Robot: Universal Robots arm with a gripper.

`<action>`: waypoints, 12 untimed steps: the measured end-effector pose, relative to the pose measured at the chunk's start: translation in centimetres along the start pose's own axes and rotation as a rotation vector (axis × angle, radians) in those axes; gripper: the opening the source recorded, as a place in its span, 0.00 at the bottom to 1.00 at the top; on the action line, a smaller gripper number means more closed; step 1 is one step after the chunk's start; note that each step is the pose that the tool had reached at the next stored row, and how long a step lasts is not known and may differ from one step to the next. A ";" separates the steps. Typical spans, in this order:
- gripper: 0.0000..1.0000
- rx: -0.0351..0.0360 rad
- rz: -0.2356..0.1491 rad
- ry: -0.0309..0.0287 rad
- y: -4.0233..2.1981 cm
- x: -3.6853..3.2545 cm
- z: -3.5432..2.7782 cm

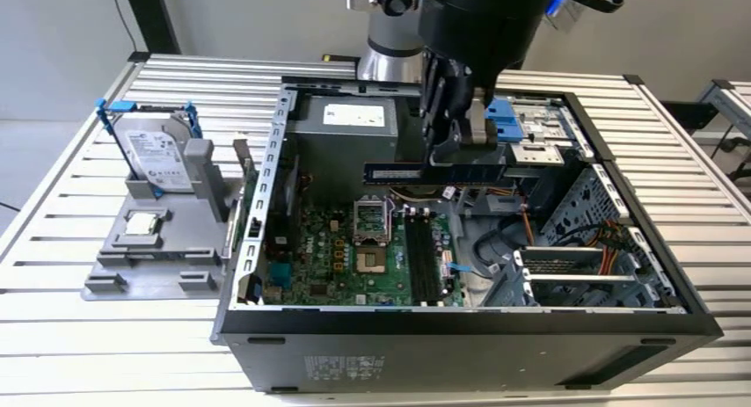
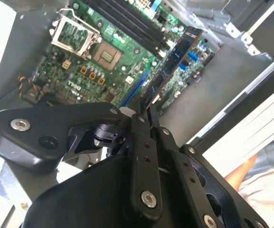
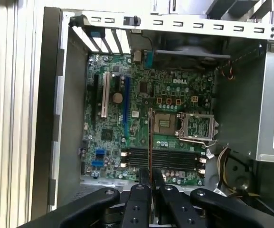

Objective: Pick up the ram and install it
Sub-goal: 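Pick up the ram and move it above insertion slot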

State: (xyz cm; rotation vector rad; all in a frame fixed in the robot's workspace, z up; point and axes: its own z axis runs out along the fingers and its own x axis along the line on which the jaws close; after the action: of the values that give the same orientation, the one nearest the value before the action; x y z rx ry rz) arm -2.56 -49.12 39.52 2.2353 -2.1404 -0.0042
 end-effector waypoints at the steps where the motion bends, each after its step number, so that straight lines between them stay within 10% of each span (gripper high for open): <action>1: 0.00 0.0000 0.000 0.0000 -0.30 0.01 -0.01; 12: 0.00 -0.0001 0.000 0.0000 -2.27 0.10 -0.08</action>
State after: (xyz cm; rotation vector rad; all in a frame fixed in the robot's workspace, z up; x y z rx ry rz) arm -0.28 -49.12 39.52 2.2352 -2.1404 -0.0044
